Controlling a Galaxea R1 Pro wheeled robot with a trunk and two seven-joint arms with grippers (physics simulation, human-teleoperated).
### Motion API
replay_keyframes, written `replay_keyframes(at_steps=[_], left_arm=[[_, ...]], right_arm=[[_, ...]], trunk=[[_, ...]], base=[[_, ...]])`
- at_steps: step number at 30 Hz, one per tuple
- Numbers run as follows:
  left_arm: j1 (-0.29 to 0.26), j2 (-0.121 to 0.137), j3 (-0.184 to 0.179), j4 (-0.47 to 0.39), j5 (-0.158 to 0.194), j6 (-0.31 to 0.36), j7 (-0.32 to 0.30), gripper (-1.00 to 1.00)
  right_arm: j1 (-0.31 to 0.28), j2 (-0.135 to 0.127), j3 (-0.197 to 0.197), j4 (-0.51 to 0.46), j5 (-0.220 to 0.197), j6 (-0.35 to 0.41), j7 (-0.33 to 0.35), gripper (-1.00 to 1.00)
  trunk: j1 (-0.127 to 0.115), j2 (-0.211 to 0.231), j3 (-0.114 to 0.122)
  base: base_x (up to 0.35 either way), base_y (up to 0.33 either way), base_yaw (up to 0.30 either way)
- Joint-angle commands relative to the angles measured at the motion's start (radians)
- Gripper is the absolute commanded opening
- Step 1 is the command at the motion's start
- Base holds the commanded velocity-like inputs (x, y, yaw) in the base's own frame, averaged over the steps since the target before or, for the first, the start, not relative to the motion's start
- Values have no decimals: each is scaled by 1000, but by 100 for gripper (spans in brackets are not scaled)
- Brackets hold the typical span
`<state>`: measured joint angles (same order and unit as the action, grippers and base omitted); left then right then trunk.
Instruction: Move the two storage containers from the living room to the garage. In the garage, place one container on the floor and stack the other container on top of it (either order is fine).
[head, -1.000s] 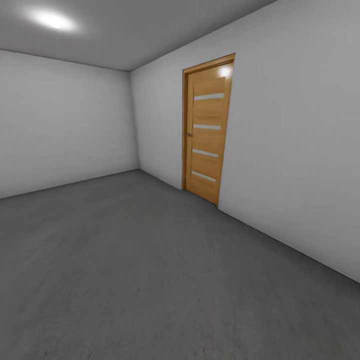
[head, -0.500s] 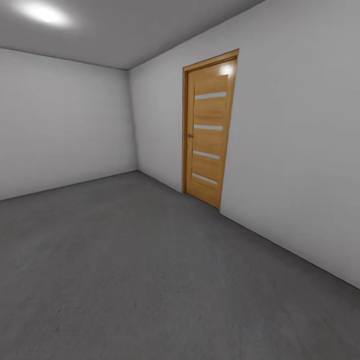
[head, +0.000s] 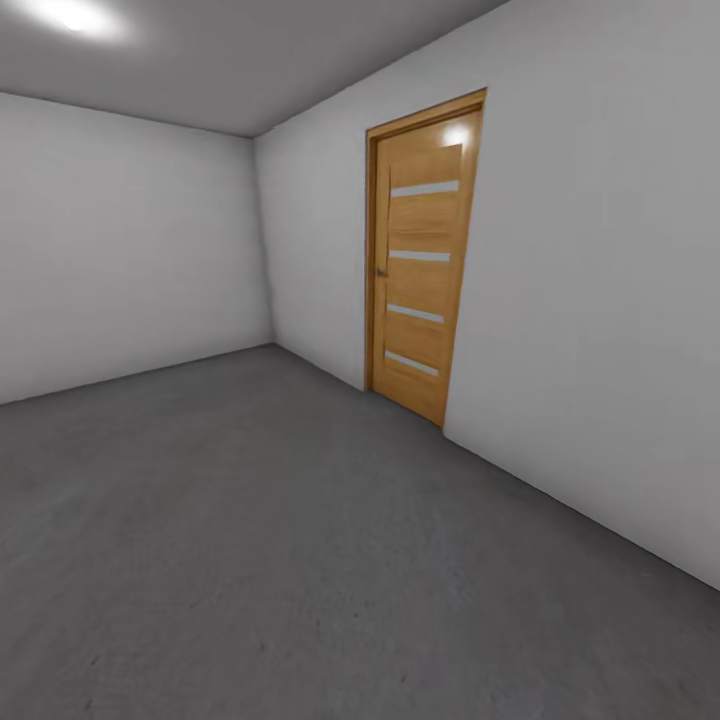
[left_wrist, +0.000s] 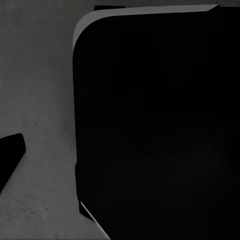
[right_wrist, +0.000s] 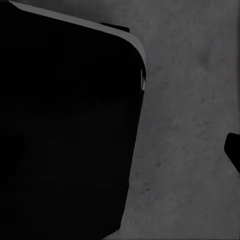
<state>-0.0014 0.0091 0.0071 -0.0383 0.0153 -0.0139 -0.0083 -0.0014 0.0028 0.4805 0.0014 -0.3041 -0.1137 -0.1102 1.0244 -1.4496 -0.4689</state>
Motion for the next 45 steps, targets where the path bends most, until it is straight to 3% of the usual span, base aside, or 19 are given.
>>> replay_keyframes(at_steps=[1,45], left_arm=[[0,0,1,0,2,-1,-1,100],[0,-1,2,0,5,6,11,100]], right_arm=[[0,0,8,0,-12,-4,-2,100],[0,0,9,0,-15,-6,-1,100]], trunk=[[1,0,-1],[1,0,-1]], base=[[322,0,0],[330,0,0]])
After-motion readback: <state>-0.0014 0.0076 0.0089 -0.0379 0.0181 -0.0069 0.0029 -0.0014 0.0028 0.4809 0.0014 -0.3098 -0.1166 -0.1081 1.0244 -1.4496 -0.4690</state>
